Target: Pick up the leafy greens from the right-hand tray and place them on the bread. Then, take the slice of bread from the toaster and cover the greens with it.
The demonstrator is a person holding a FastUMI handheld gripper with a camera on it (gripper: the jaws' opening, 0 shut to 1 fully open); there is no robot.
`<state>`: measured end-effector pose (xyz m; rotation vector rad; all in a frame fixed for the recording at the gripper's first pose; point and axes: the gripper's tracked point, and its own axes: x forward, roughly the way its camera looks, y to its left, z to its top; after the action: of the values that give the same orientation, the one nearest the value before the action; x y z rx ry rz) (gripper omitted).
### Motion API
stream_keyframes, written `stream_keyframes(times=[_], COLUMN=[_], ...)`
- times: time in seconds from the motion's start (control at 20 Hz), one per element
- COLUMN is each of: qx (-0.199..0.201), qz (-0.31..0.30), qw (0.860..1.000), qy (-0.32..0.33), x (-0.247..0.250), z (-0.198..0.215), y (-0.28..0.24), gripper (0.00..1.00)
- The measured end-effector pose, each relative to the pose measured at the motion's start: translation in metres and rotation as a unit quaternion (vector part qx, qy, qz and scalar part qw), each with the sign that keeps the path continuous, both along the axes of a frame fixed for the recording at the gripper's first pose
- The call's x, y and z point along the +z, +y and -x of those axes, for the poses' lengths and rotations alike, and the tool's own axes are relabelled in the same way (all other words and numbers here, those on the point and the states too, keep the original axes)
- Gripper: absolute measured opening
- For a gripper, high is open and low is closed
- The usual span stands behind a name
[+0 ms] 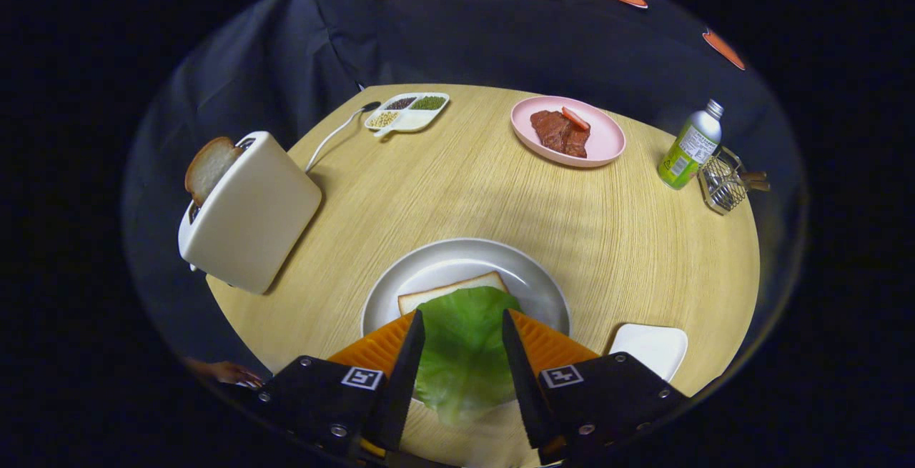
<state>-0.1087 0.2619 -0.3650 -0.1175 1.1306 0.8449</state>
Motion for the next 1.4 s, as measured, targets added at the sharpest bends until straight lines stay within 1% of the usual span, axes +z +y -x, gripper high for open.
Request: stream_keyframes(times=[0.05, 0.1, 0.2, 0.35, 0.65, 0.8, 1.0, 1.25, 1.4], qx=[-0.001, -0.003, -0.007, -0.007, -0.005, -0.001, -0.007, 0.022, 0.024], qz=[-0.006, -0.01, -0.021, -0.041, -0.066, -0.074, -0.104, -0.089, -0.064], qw=[1.0, 1.0, 0.999, 0.999, 0.997, 0.997, 0.995, 0.996, 0.997], qy=[-0.006, -0.014, -0.027, -0.017, -0.029, -0.03, 0.005, 0.012, 0.03], x=[0.007, 0.014, 0.031, 0.058, 0.118, 0.147, 0.186, 0.211, 0.209], z=[-0.002, -0.007, -0.014, -0.015, -0.021, -0.02, -0.01, 0.008, 0.022], y=[0.001, 0.003, 0.009, 0.023, 0.064, 0.092, 0.141, 0.188, 0.213], gripper=[0.69, 0.76, 0.85, 0.92, 0.94, 0.97, 0.99, 0.98, 0.99])
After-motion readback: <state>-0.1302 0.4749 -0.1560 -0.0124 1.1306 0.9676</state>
